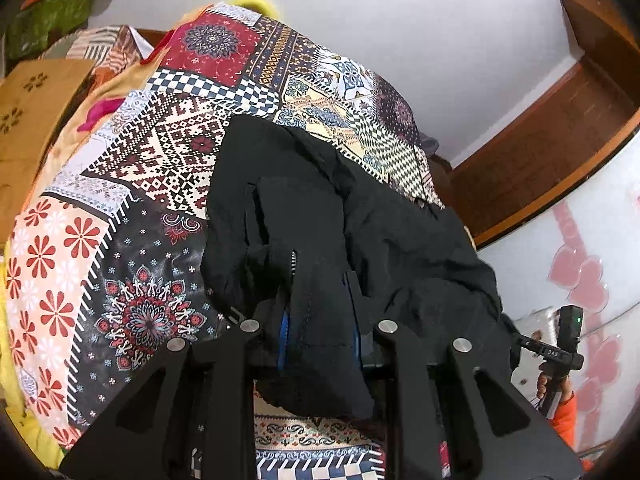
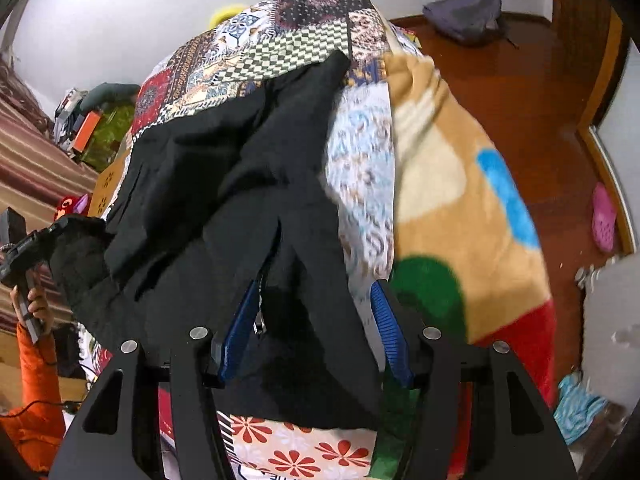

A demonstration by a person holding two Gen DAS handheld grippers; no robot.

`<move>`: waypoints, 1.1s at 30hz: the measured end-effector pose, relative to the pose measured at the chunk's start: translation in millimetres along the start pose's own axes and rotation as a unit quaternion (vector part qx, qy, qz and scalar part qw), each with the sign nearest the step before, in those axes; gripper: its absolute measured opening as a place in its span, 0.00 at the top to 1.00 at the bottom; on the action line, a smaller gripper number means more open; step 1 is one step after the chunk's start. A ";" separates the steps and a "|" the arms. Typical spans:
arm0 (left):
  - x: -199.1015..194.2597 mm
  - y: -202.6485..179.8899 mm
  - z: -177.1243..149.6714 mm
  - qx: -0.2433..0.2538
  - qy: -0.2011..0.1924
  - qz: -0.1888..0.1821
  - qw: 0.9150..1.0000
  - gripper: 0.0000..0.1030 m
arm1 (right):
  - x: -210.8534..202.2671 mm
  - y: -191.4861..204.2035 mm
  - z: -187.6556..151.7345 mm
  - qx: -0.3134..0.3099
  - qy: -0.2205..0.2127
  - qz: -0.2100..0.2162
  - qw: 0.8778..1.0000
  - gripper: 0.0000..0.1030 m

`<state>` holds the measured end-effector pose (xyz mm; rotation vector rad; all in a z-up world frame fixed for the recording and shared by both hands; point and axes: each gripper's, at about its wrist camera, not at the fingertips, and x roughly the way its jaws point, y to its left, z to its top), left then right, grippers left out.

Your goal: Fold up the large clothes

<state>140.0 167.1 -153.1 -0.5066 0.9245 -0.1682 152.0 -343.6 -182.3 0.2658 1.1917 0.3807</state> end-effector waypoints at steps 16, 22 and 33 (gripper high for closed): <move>3.2 4.6 -20.4 -0.005 0.009 0.014 1.000 0.78 | 26.4 13.9 -10.6 -0.007 0.013 0.049 0.999 0.36; 4.6 14.4 -33.5 -0.003 0.019 0.029 0.999 0.77 | 27.3 10.3 -10.8 0.013 0.010 0.053 0.998 0.34; 11.8 15.3 -37.3 -0.009 0.032 0.009 0.999 0.77 | 1.9 44.3 8.1 -0.005 -0.049 0.064 0.997 0.80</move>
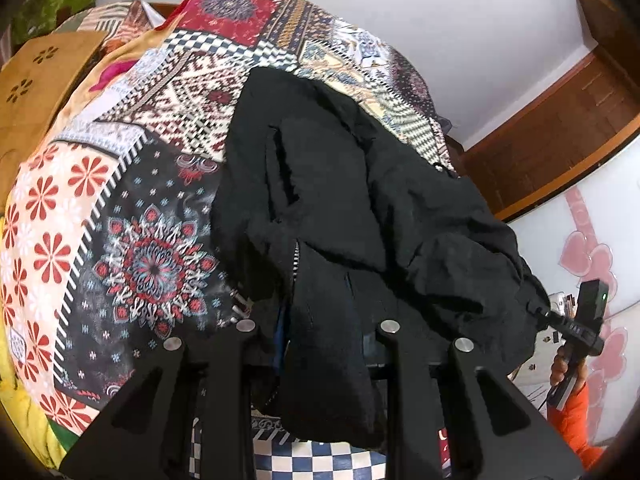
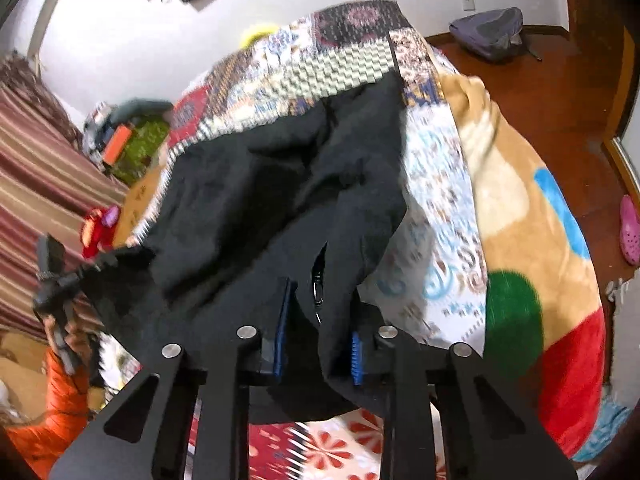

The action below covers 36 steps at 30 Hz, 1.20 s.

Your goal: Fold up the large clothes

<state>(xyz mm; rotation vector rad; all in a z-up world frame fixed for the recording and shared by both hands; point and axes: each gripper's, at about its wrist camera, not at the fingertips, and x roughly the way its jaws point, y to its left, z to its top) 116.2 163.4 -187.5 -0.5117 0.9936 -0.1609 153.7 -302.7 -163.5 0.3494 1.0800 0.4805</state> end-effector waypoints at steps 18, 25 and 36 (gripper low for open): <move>21.9 34.7 140.2 -0.099 -0.077 -0.045 0.991 0.84 | 45.1 -31.4 150.5 0.111 -0.072 0.053 0.990 0.83; 109.3 65.0 171.2 -0.095 -0.034 0.020 0.995 0.84 | 118.2 -75.7 178.1 0.147 -0.033 0.022 0.988 0.83; 157.3 68.9 180.1 -0.040 -0.009 0.063 0.997 0.83 | 124.5 -101.1 190.5 0.161 0.043 0.036 0.985 0.74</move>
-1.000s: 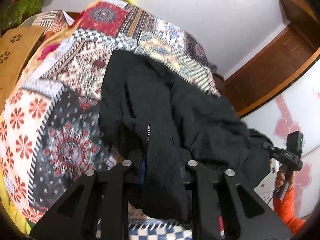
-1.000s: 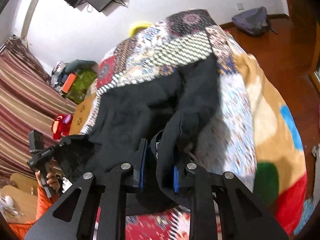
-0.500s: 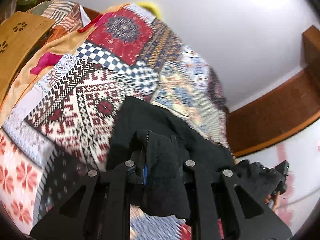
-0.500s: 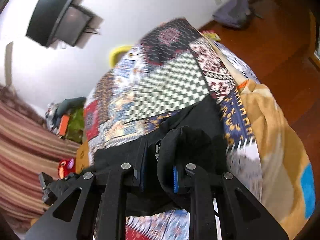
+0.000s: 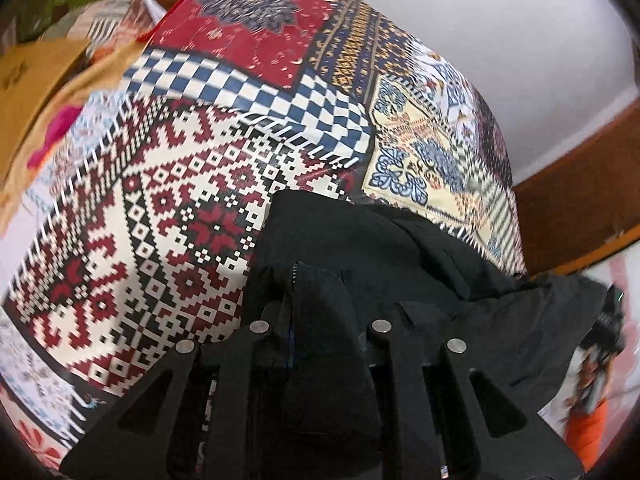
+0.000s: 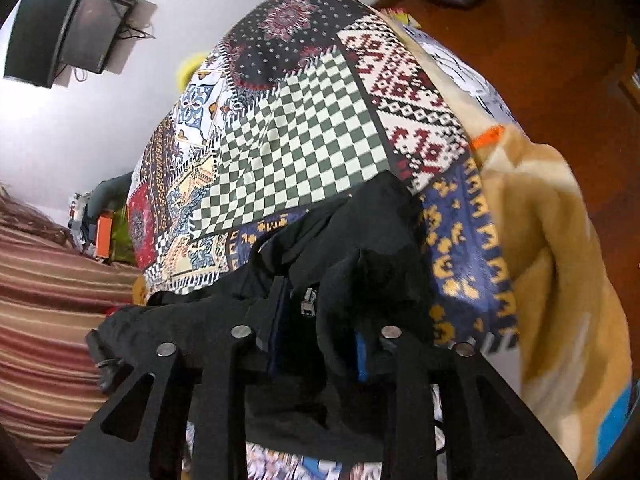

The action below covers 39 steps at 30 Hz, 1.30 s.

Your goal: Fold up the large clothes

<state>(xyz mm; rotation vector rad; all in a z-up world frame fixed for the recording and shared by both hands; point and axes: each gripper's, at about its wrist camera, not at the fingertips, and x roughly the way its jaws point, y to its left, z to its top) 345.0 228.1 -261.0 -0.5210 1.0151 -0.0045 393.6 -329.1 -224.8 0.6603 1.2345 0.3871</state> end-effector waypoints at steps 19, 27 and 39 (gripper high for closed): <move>-72.1 -33.9 -6.7 0.031 -0.028 0.062 0.997 0.61 | -56.5 126.4 -91.0 -0.254 -0.048 -0.107 0.960 0.49; -122.7 -61.5 -12.3 0.073 -0.052 0.031 0.996 0.49 | 40.8 175.6 -114.0 -0.318 0.009 -0.098 0.943 0.45; -136.9 -32.7 -7.2 0.051 -0.036 -0.035 0.997 0.43 | 79.6 161.4 -124.5 -0.334 0.024 -0.116 0.935 0.41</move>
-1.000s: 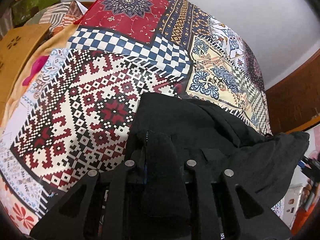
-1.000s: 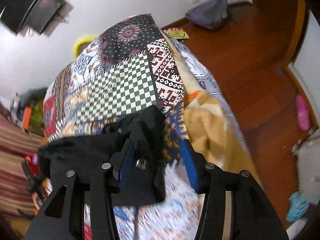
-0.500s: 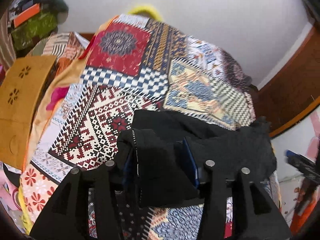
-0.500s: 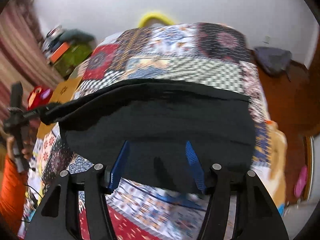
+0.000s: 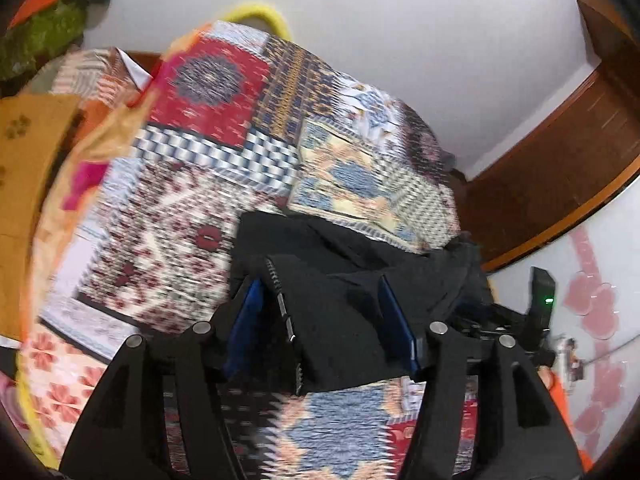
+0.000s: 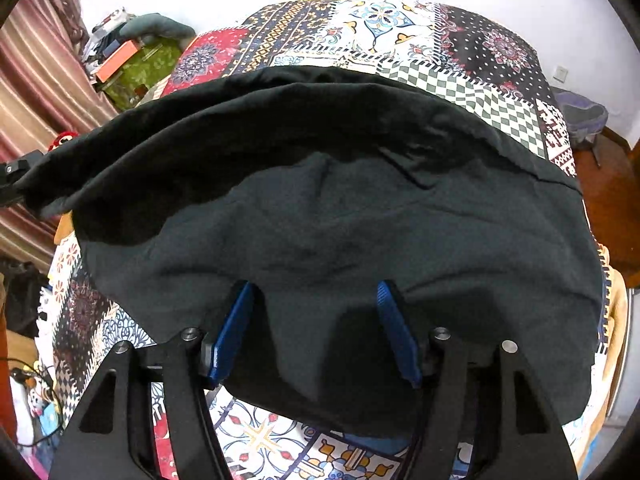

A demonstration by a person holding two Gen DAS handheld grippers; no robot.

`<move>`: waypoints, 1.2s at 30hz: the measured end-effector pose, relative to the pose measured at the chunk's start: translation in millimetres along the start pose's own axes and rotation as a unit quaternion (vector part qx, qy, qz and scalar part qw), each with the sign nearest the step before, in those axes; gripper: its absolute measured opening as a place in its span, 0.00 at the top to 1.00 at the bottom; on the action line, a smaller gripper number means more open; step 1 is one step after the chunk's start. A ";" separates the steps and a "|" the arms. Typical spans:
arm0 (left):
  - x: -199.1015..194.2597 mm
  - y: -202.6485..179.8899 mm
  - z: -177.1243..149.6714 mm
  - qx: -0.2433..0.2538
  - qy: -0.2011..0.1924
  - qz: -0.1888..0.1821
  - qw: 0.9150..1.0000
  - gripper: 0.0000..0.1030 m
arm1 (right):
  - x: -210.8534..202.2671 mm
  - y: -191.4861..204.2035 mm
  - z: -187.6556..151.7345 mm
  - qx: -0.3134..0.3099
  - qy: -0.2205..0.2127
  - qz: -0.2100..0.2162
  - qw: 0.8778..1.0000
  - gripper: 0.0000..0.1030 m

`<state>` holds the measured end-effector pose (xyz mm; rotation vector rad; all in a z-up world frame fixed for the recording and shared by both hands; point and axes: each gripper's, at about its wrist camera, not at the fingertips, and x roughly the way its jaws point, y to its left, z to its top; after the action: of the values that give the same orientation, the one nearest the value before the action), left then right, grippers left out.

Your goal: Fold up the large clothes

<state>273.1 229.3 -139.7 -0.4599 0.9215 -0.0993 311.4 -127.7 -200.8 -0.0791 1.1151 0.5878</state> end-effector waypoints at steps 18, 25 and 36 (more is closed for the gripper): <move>9.6 -83.9 -36.8 0.175 -0.038 0.093 0.979 0.35 | -26.6 14.1 3.1 0.008 -0.036 -0.038 0.999 0.39; 79.6 -137.4 -53.2 0.208 -0.019 0.061 0.976 0.35 | -29.4 -2.1 0.4 0.013 -0.056 -0.057 0.997 0.37; 145.3 -120.4 -60.5 0.185 0.020 0.065 0.980 0.10 | -3.3 -7.5 -13.4 -0.013 -0.063 -0.084 0.994 0.18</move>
<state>327.2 60.3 -228.1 -0.0525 0.9445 -0.1577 303.0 -140.0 -205.7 -0.1547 0.9673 0.4514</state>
